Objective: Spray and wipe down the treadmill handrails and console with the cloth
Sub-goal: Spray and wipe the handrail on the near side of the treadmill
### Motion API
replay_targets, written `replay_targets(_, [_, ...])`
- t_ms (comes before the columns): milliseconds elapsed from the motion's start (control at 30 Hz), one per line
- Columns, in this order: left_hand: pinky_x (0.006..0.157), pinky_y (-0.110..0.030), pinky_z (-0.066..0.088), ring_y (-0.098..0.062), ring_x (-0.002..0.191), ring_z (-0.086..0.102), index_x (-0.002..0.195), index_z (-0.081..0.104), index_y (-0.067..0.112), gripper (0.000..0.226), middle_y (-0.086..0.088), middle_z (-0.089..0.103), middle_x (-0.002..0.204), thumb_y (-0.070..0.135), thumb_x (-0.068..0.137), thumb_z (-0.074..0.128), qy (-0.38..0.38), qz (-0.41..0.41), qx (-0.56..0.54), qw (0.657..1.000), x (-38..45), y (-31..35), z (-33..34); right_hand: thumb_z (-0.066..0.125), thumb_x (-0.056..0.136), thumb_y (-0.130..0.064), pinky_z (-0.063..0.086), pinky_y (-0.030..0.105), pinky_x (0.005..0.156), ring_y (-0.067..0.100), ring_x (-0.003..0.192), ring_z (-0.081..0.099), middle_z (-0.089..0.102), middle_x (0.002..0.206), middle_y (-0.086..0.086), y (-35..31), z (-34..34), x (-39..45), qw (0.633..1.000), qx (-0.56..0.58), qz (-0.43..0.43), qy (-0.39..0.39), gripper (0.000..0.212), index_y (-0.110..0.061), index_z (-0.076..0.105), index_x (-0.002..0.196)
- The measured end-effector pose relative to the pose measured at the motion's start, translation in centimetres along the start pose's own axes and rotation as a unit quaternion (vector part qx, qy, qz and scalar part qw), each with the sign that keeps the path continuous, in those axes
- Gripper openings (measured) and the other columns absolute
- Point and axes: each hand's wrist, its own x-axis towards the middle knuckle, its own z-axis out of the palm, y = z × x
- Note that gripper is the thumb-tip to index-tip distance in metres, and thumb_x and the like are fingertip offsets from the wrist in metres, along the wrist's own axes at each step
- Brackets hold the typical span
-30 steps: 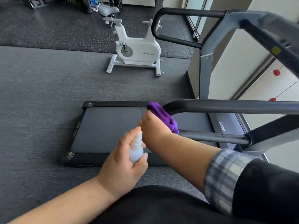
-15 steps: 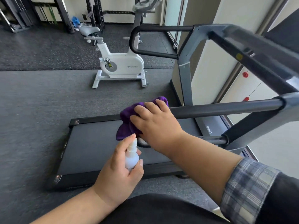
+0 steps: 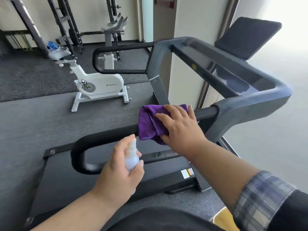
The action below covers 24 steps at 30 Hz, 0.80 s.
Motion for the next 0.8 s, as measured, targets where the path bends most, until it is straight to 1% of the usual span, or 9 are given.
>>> replay_targets(100, [0.056, -0.003, 0.045, -0.007, 0.074, 0.059, 0.121, 0.027, 0.073, 0.058, 0.024, 0.059, 0.106, 0.049, 0.075, 0.054, 0.0, -0.007, -0.017, 1.0, 1.2, 1.9, 2.9, 0.071, 0.075, -0.043, 0.027, 0.06, 0.113, 0.032, 0.131, 0.046, 0.049, 0.141, 0.01, 4.5, -0.4, -0.9, 1.0, 0.006, 0.013, 0.012, 0.064, -0.023, 0.057, 0.134])
replay_targets(267, [0.051, -0.005, 0.044, -0.013, 0.069, 0.06, 0.124, 0.028, 0.07, 0.058, 0.022, 0.061, 0.105, 0.049, 0.078, 0.055, 0.014, -0.009, -0.01, 1.0, 2.2, 3.9, 6.3, 0.071, 0.076, -0.044, 0.015, 0.056, 0.12, 0.03, 0.128, 0.049, 0.051, 0.138, 0.009, 10.1, -0.6, -1.9, 0.999, 0.006, 0.025, 0.038, 0.062, -0.022, 0.058, 0.132])
replay_targets(333, [0.052, -0.004, 0.044, -0.013, 0.071, 0.06, 0.125, 0.028, 0.069, 0.057, 0.022, 0.061, 0.104, 0.048, 0.079, 0.054, 0.025, -0.01, -0.003, 1.0, 2.2, 4.6, 7.1, 0.073, 0.075, -0.041, 0.02, 0.054, 0.12, 0.032, 0.124, 0.052, 0.054, 0.135, 0.011, 11.0, -0.4, -2.0, 0.998, 0.027, 0.013, 0.059, 0.06, -0.02, 0.062, 0.13])
replay_targets(467, [0.062, -0.005, 0.046, -0.01, 0.077, 0.061, 0.128, 0.025, 0.069, 0.057, 0.02, 0.06, 0.105, 0.046, 0.084, 0.053, 0.062, -0.016, 0.006, 0.998, 2.7, 5.6, 7.6, 0.082, 0.07, -0.032, 0.035, 0.051, 0.109, 0.038, 0.111, 0.058, 0.062, 0.125, 0.011, 10.0, 0.6, -1.8, 0.989, 0.084, -0.007, 0.12, 0.051, -0.018, 0.07, 0.119])
replay_targets(533, [0.073, -0.016, 0.049, -0.014, 0.083, 0.063, 0.131, 0.025, 0.066, 0.058, 0.017, 0.06, 0.103, 0.044, 0.086, 0.053, 0.09, -0.017, 0.007, 0.996, 3.3, 6.1, 7.1, 0.086, 0.066, -0.028, 0.035, 0.05, 0.104, 0.038, 0.106, 0.059, 0.065, 0.121, 0.008, 9.1, 0.9, -1.9, 0.985, 0.098, -0.026, 0.141, 0.052, -0.021, 0.072, 0.115])
replay_targets(600, [0.078, -0.028, 0.05, -0.017, 0.087, 0.064, 0.132, 0.026, 0.062, 0.059, 0.013, 0.062, 0.099, 0.038, 0.087, 0.055, 0.12, -0.011, 0.023, 0.992, 4.1, 6.8, 6.4, 0.088, 0.062, -0.026, 0.034, 0.048, 0.101, 0.035, 0.106, 0.058, 0.064, 0.121, 0.004, 8.4, 1.0, -2.3, 0.981, 0.112, -0.051, 0.148, 0.056, -0.024, 0.071, 0.115])
replay_targets(633, [0.079, -0.027, 0.051, -0.017, 0.087, 0.064, 0.132, 0.027, 0.061, 0.059, 0.012, 0.063, 0.098, 0.035, 0.088, 0.055, 0.131, -0.008, 0.032, 0.991, 4.4, 7.1, 6.1, 0.088, 0.061, -0.027, 0.034, 0.047, 0.099, 0.033, 0.106, 0.057, 0.064, 0.121, 0.001, 8.1, 1.0, -2.7, 0.98, 0.119, -0.065, 0.146, 0.058, -0.026, 0.07, 0.116])
replay_targets(733, [0.073, -0.014, 0.046, -0.009, 0.085, 0.062, 0.128, 0.029, 0.063, 0.055, 0.014, 0.062, 0.097, 0.038, 0.085, 0.054, 0.14, -0.015, 0.082, 0.987, 5.5, 8.2, 5.5, 0.088, 0.056, -0.031, 0.039, 0.045, 0.09, 0.029, 0.101, 0.059, 0.063, 0.118, -0.004, 7.4, 0.8, -4.2, 0.977, 0.131, -0.112, 0.123, 0.063, -0.03, 0.067, 0.115])
replay_targets(800, [0.069, -0.017, 0.044, -0.008, 0.081, 0.057, 0.127, 0.03, 0.062, 0.054, 0.013, 0.061, 0.095, 0.039, 0.084, 0.053, 0.105, -0.036, 0.128, 0.986, 6.4, 8.9, 5.6, 0.089, 0.053, -0.036, 0.047, 0.043, 0.081, 0.029, 0.093, 0.062, 0.065, 0.112, -0.005, 7.0, 0.7, -5.3, 0.977, 0.146, -0.134, 0.078, 0.063, -0.029, 0.068, 0.112])
